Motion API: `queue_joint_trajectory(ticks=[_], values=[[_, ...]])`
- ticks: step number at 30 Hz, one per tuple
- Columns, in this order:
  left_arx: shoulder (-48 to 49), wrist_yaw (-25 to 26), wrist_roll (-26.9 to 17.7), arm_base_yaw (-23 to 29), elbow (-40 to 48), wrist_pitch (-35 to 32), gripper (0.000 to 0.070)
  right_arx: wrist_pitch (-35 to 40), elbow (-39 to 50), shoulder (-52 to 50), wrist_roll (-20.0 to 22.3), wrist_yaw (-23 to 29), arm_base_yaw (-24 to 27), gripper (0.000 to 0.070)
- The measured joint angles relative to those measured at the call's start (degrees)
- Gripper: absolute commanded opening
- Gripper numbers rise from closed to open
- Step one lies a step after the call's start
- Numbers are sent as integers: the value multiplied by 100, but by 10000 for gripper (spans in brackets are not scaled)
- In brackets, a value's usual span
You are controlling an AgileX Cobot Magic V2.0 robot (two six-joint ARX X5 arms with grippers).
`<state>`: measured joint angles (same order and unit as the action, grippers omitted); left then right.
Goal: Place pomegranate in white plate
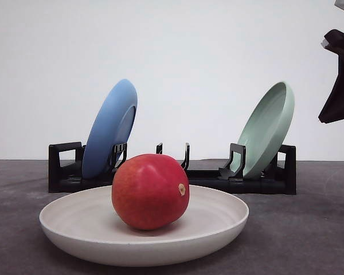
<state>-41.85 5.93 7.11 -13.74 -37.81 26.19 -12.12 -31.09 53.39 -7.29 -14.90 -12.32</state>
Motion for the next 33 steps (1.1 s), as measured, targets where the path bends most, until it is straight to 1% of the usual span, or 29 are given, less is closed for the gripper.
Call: queue_joint_trajectory(ticks=[5,8,12,15,17,22,26,29,33], values=[[478,2,-111,182,368,-339,17,0,0,0,0,0,0,16],[966,2,-178,481,832,-502,17,0,0,0,0,0,0,16],[1715,1,-199,966,1447,-558,17,0,0,0,0,0,0,16],[2253,0,-200,1271,1970,-851,17,0,0,0,0,0,0,16],[2606,0,-201,1386,2332,-1040,17,0,0,0,0,0,0,16],[3453,1,-203,1401,3071,-1202,17,0,0,0,0,0,0,16],[3858,2,-205,1399,3488,-1238,17,0,0,0,0,0,0,16],[4034,-6,-246,1399,3617,-1513,17,2,2,0,0,-2,0,16],[4165,-75,-503,1399,3649,-1584,17,1,2,0,0,-1,0,16]])
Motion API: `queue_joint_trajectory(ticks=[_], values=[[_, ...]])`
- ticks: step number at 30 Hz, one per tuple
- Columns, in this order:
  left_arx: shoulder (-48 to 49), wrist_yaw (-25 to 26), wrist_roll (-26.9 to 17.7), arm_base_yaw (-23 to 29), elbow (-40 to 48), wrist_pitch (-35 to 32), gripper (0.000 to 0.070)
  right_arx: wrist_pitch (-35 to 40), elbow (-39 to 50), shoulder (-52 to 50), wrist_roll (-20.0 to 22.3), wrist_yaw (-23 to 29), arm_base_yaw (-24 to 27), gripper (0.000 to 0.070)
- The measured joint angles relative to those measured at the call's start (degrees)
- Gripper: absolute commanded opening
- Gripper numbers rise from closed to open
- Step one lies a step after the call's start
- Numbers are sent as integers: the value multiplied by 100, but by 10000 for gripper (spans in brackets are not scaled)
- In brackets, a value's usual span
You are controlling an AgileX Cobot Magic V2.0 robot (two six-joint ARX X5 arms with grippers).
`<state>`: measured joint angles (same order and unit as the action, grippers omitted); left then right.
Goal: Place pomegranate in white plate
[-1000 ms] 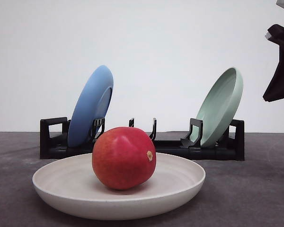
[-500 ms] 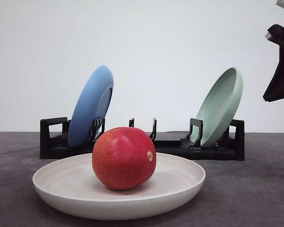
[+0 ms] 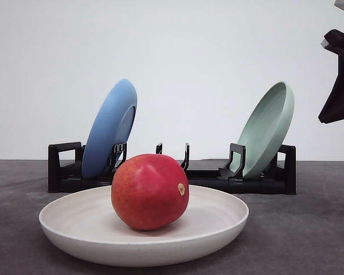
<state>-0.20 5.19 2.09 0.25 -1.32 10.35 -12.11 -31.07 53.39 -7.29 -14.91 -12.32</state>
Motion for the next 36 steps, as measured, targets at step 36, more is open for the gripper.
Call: queue_joint_trajectory(ticks=[36], values=[[-1,-655,-77,-203,0,35,17,-56,15,-77,259,175,0,16]])
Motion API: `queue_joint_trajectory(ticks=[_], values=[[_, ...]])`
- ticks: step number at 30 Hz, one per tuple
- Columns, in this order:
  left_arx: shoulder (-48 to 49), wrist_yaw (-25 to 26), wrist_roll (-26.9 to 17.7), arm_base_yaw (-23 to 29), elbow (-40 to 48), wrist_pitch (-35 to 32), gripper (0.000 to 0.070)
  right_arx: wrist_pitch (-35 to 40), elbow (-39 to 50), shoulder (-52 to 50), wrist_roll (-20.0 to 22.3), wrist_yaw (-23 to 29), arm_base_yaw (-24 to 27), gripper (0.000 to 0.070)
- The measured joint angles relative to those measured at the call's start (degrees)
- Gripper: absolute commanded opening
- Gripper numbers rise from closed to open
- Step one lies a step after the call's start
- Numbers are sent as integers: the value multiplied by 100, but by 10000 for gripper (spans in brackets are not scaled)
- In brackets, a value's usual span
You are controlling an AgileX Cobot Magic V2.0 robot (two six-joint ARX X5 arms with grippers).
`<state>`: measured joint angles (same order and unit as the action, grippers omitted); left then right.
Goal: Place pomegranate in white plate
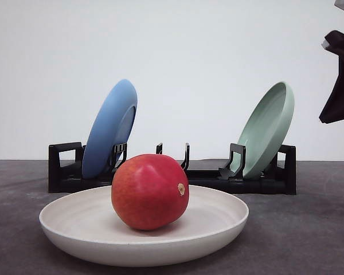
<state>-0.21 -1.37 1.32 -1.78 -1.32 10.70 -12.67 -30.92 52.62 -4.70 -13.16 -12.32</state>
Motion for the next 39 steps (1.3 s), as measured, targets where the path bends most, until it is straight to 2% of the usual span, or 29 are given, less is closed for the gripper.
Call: queue_joint_trajectory(ticks=[3,8,17,24,30,39], values=[[0,0,0,0,0,0,17,67,201,-378,248,374,0,16],[0,0,0,0,0,0,17,647,981,-1353,422,980,92,16],[0,0,0,0,0,0,17,777,2390,-3486,451,1042,599,16],[0,0,0,0,0,0,17,716,3006,-4865,448,1224,862,16],[0,0,0,0,0,0,17,744,3009,-5248,448,1446,1101,16],[0,0,0,0,0,0,17,738,3010,-5248,447,1470,1126,16]])
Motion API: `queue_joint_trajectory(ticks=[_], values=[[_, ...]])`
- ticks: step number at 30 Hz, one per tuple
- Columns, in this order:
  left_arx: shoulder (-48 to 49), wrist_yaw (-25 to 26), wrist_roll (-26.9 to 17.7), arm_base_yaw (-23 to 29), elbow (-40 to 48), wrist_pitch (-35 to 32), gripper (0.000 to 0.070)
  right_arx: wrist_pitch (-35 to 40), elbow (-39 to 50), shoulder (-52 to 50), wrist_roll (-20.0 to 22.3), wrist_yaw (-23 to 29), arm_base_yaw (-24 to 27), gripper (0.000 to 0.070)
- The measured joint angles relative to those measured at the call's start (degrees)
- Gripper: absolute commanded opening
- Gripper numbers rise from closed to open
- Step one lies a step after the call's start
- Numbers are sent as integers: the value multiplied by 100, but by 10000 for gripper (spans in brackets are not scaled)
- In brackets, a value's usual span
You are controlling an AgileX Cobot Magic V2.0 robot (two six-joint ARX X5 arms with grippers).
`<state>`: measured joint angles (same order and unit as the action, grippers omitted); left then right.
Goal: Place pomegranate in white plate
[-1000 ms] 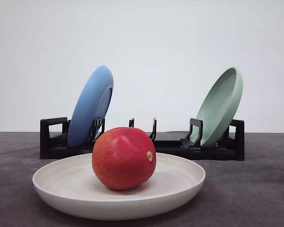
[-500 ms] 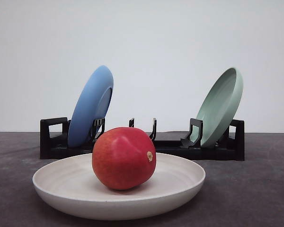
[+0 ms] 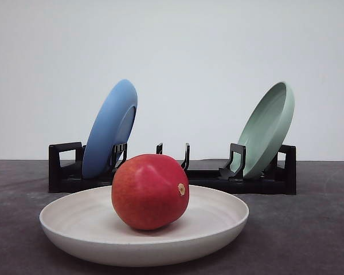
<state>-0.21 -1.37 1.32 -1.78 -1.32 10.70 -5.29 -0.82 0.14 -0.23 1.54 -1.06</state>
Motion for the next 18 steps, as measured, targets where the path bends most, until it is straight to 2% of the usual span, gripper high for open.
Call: queue_joint_trajectory(ticks=[18], values=[[0,0,0,0,0,0,17,0,-1,0,0,0,0,16]])
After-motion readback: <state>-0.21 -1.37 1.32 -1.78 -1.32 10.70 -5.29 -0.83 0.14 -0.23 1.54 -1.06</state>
